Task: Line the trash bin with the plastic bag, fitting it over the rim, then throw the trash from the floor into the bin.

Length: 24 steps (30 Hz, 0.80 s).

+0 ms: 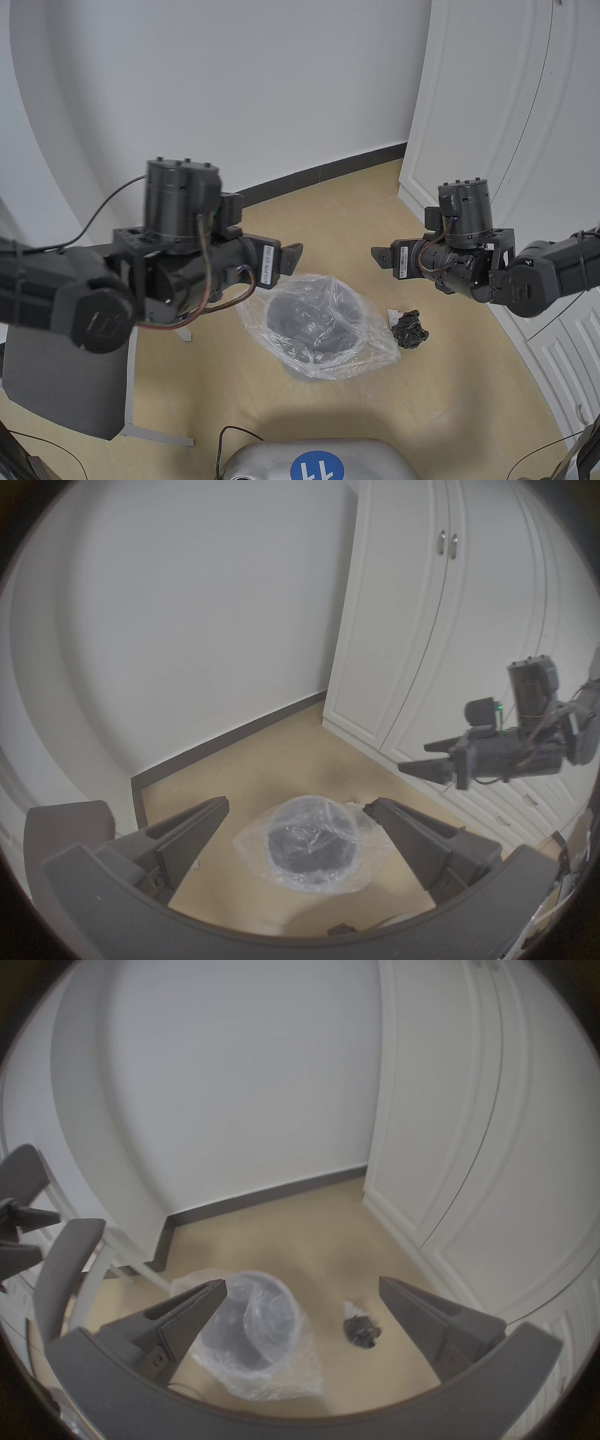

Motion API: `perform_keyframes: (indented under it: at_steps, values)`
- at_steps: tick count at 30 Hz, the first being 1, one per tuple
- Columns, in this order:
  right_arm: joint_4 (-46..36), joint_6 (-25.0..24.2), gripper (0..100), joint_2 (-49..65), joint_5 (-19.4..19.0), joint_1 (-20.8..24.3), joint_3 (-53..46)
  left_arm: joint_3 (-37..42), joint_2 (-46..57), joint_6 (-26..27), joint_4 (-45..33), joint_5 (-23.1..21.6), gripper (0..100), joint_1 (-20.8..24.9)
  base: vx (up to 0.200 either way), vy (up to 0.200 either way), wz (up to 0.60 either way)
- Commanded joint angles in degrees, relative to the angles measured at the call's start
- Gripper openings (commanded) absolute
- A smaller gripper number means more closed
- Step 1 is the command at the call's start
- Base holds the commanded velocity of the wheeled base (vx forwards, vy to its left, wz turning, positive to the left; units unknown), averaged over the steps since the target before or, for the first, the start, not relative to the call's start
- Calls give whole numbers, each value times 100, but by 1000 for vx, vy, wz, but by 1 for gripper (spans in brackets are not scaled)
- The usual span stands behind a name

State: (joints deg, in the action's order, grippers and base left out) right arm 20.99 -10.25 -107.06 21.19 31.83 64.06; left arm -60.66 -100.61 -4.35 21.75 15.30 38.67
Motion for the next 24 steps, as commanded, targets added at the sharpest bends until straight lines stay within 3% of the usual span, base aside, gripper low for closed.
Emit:
perform_keyframes:
  at_steps: [1, 8, 12, 17, 24]
  values:
    - [-1062, -495, 100, -790, -1038, -370, 1117, -1440, -1892, 251, -558, -36, 100, -439, 0, 0, 0]
    - [-1510, -407, 100, -1493, -1073, -239, 1785, -1958, -2622, 585, -610, -27, 100, -720, 0, 0, 0]
    - [-1598, -65, 100, -1836, -1064, -133, 1829, -2196, -2868, 716, -593, -27, 100, -870, 0, 0, 0]
    - [-1607, 718, 100, -2214, -1011, -28, 1891, -2749, -3342, 743, -619, -18, 100, -1063, 0, 0, 0]
    - [-2055, 885, 100, -2733, -862, 104, 2471, -2952, -3518, 945, -733, -9, 100, -1362, 0, 0, 0]
